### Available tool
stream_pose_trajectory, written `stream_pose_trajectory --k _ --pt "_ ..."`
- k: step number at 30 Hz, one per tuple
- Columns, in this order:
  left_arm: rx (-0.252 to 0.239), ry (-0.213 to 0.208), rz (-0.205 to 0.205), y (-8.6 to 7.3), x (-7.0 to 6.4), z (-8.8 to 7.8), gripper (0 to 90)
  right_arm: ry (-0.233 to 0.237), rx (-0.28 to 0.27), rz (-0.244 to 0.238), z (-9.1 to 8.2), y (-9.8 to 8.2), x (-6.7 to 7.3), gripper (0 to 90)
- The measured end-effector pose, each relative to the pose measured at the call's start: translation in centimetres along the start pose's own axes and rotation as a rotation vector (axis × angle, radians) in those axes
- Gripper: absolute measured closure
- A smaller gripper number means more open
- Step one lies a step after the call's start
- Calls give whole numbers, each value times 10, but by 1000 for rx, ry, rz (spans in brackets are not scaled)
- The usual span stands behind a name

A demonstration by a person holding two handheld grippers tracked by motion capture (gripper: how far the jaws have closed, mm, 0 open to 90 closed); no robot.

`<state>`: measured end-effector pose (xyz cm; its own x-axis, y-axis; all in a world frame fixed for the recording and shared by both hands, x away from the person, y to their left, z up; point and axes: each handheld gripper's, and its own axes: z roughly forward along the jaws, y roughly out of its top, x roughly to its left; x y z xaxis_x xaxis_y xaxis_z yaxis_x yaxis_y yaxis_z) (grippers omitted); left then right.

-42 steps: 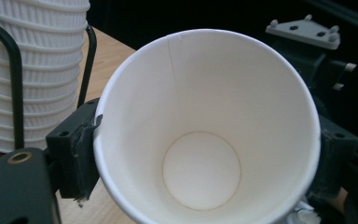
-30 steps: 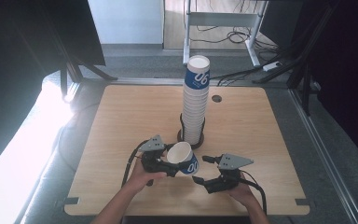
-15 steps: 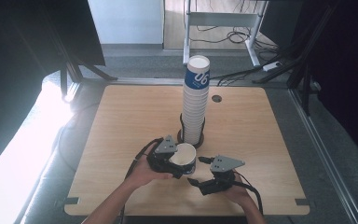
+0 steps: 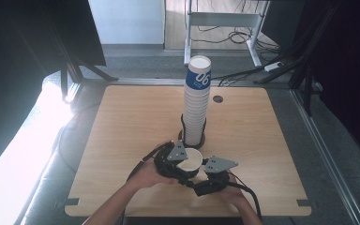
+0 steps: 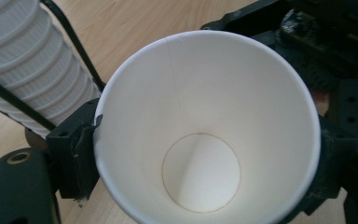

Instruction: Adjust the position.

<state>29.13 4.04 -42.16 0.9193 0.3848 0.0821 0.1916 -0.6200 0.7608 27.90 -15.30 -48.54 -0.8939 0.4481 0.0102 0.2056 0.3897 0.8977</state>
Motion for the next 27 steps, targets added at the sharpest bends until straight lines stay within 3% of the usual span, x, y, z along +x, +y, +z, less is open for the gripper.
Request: stream_pose_trajectory --k 3,7,15,18,27 --pt "7 -8 21 0 -2 1 162 3 1 2 2 0 1 150" --pt "9 -29 25 0 -1 1 159 -14 -7 -17 2 -1 2 252" --pt "-7 -39 12 -2 0 1 142 -5 -7 -25 2 -2 1 269" --pt "-42 -53 -8 -3 1 -1 116 -6 -19 -25 1 -2 0 271" --pt "-177 -30 -109 -14 3 -21 89 -20 -53 -6 -7 -3 -3 272"
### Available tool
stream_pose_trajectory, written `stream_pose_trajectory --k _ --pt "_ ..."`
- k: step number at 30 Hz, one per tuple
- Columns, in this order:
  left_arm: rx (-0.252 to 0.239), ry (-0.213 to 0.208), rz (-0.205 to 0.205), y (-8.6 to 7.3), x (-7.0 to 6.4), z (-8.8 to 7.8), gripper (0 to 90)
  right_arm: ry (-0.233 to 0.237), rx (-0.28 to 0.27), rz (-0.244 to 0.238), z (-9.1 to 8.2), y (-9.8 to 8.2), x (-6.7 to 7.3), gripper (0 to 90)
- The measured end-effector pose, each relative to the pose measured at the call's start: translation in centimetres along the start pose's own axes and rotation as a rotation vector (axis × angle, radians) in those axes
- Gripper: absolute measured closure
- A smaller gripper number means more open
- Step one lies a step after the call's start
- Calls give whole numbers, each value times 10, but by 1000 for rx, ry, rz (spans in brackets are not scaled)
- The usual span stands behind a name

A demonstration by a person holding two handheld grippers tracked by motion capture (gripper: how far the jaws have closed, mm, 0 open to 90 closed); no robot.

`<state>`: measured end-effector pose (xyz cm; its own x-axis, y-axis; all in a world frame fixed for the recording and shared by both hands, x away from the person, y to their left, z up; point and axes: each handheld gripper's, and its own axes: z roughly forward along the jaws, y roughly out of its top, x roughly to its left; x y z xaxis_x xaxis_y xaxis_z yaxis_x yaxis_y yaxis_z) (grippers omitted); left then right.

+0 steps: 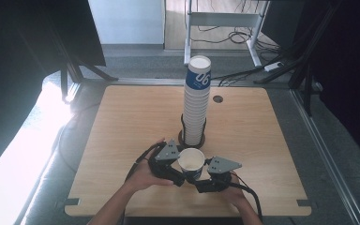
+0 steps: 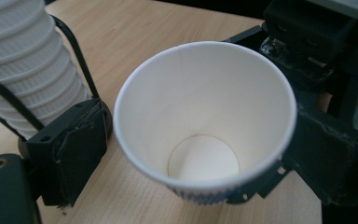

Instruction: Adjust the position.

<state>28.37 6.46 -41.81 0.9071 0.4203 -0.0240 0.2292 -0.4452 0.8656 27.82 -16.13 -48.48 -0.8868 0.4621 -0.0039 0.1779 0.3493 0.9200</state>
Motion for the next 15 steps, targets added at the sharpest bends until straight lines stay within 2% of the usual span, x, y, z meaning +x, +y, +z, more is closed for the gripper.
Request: stream_pose_trajectory --k 2,5,6,10,12,13,14,15 --pt "-38 -24 -26 -4 0 -6 89 -7 -3 0 -2 0 -1 272" --pt "-90 -13 -66 -10 0 -12 89 -16 -11 6 -3 0 -2 272" --pt "-99 -9 -89 -13 1 -14 89 -21 -11 5 -4 0 -3 271" --pt "-123 25 -132 -23 3 -18 90 -41 -21 13 -8 -1 -5 272" --pt "-121 61 -142 -27 3 -20 92 -50 -28 20 -11 -1 -6 272" --pt "-102 114 -127 -30 1 -21 92 -55 -31 22 -12 -1 -7 272" --pt "-99 135 -127 -33 0 -21 95 -62 -36 28 -14 -2 -8 272" --pt "-105 138 -139 -35 -1 -21 108 -65 -40 32 -15 -2 -8 272"
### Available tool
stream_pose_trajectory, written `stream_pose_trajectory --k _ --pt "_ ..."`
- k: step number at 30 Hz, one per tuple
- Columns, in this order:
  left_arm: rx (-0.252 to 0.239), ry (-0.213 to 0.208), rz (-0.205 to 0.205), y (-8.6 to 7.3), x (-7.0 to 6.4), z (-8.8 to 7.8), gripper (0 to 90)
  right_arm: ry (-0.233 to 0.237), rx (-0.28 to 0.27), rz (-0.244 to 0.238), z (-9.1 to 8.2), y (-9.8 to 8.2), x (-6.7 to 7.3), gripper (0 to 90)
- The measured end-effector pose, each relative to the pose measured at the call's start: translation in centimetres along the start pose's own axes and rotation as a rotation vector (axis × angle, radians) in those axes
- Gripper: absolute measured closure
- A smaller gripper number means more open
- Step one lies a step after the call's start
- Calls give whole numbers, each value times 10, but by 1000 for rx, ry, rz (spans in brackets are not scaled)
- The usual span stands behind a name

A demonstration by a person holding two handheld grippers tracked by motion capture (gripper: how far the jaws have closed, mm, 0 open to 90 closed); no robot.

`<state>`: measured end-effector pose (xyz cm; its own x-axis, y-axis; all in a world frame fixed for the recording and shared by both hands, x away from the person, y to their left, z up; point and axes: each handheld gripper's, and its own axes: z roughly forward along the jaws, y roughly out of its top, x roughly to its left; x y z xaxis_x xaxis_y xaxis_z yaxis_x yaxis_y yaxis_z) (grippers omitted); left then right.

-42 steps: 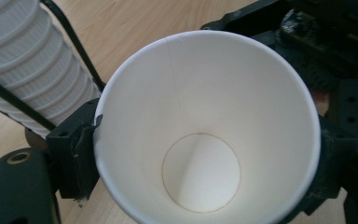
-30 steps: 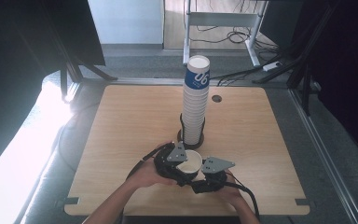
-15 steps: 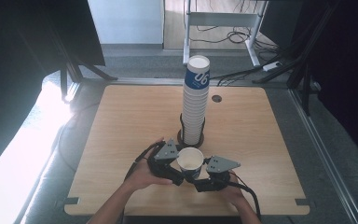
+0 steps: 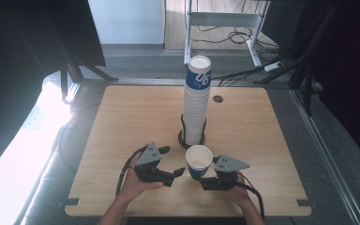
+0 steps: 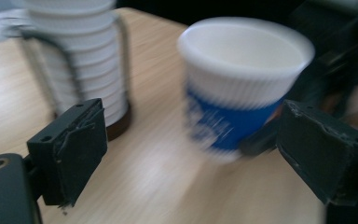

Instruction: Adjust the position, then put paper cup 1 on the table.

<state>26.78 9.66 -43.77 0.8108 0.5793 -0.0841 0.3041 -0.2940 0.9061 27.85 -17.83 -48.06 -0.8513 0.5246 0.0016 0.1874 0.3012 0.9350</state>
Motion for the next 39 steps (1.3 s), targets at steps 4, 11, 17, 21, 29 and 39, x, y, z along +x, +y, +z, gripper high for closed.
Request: stream_pose_trajectory --k 4,11,17,21,29,39 --pt "15 48 -12 -8 0 -1 113 -28 -7 14 -6 -1 -3 272" --pt "-1 80 -35 -11 4 -8 122 -74 -25 16 -18 -1 -12 272" --pt "-18 91 -52 -10 4 -10 131 -119 -49 40 -29 -2 -22 272" --pt "-25 94 -66 -13 7 -9 140 -132 -60 46 -33 -2 -25 272" --pt "-27 92 -77 -15 8 -8 142 -154 -73 49 -39 -2 -30 272" --pt "5 82 -57 -16 4 -1 146 -224 -78 63 -49 -4 -43 273"
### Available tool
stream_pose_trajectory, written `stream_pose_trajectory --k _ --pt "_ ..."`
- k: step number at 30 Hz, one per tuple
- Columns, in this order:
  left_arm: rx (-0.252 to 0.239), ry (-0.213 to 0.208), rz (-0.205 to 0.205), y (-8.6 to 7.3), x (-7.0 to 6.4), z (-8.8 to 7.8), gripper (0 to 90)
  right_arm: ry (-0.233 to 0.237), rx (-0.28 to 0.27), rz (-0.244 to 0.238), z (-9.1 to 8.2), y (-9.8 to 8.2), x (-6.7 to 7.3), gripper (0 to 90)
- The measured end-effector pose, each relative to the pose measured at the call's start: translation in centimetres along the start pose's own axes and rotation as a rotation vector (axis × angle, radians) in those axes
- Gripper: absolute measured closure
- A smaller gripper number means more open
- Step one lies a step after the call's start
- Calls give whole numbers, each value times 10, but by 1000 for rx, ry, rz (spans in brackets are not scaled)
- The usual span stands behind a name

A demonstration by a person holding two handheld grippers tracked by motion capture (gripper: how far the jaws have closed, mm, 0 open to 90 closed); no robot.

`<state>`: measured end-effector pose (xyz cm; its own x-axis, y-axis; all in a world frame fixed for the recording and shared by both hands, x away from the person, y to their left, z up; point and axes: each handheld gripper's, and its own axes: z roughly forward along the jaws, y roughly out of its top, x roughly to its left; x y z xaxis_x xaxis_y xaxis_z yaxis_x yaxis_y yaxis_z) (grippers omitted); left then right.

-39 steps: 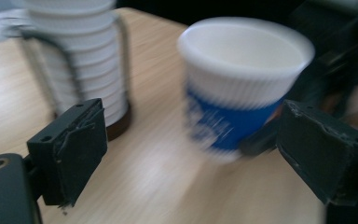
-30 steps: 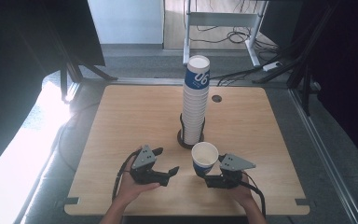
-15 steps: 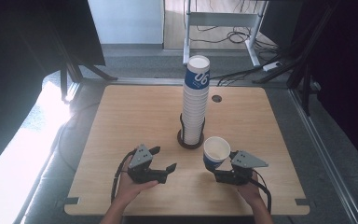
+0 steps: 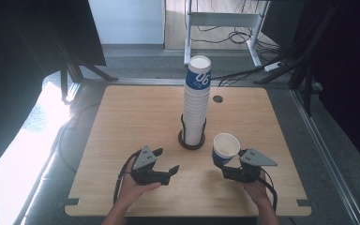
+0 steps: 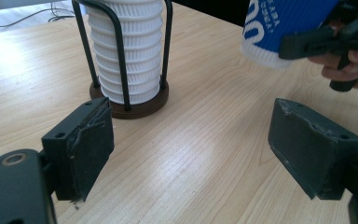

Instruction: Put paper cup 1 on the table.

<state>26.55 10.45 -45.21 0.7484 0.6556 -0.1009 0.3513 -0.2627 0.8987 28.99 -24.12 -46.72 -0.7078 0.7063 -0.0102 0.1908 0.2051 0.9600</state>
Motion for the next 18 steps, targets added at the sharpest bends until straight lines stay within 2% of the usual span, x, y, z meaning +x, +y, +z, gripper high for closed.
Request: stream_pose_trajectory --k 2,6,12,18 --pt "6 -14 5 0 -1 0 146 -22 5 3 -2 -1 -4 273" --pt "15 -14 10 0 -2 2 147 -84 23 25 -5 -6 -16 273" --pt "27 -29 12 -2 -3 5 148 -202 86 51 -6 -18 -38 273" --pt "44 -45 29 -4 -7 9 149 -276 144 64 -4 -26 -56 273"
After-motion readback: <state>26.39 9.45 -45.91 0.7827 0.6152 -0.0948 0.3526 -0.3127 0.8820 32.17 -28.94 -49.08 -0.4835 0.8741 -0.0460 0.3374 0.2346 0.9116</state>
